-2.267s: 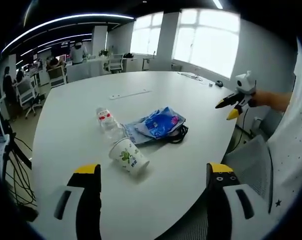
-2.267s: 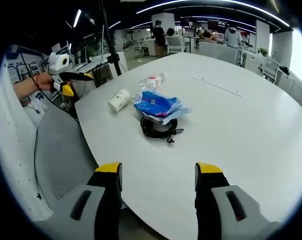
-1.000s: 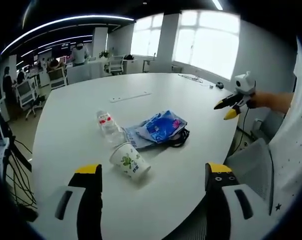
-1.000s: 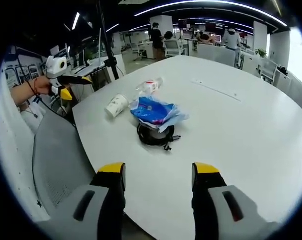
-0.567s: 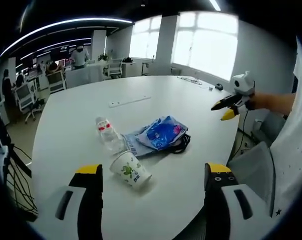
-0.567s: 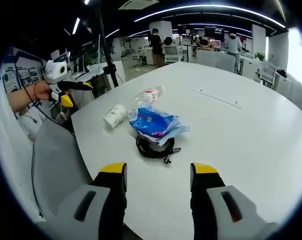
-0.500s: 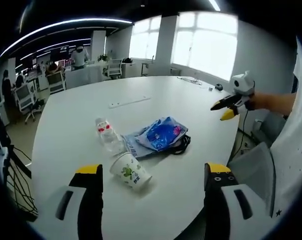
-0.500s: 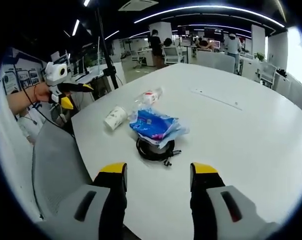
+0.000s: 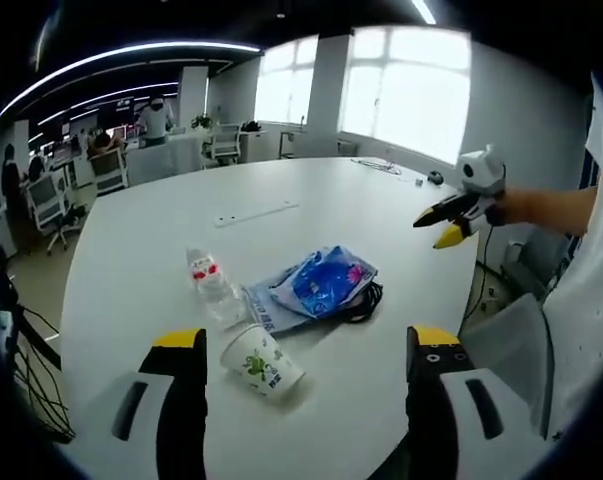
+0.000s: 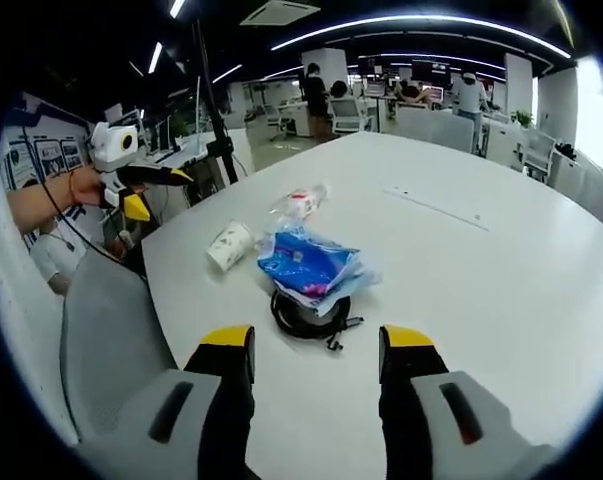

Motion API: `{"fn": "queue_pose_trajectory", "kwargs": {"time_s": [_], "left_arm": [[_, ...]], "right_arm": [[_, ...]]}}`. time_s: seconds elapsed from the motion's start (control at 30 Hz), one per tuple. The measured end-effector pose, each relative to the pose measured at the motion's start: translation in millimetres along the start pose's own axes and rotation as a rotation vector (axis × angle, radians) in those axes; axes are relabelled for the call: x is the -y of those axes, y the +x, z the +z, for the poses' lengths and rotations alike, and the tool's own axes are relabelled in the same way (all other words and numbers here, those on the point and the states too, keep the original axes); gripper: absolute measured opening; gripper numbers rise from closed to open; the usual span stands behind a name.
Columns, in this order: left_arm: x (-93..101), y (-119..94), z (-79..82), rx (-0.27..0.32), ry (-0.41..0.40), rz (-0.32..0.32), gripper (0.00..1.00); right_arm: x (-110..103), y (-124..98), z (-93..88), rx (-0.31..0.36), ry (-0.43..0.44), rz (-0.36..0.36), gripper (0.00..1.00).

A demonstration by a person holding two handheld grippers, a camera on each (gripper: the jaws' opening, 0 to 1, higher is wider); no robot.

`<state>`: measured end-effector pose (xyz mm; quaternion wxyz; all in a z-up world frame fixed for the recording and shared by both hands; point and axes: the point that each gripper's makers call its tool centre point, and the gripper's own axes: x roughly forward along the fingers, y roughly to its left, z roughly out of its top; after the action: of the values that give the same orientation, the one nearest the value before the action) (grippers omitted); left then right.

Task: Arrange the tabletop items into an orderly group along one side of the table until the central work area is clear of visible clutter.

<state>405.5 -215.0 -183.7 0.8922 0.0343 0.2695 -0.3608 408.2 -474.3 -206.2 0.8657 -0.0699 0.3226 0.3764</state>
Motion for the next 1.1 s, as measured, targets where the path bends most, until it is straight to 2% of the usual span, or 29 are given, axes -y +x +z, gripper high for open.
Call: {"fn": "queue_pose_trajectory", "kwargs": {"time_s": [0.47,1.1], "left_arm": [[-1.1,16,13.6,0.019,0.004,-0.018,0.82],[-6.6,42,21.0,0.019,-0.002,-0.042,0.78]], "right_arm": [[8,17,10.4,0.008,-0.015,0.005,0.46],[15,43,24.4,0.009,-0.016,0.022,0.43]]}}
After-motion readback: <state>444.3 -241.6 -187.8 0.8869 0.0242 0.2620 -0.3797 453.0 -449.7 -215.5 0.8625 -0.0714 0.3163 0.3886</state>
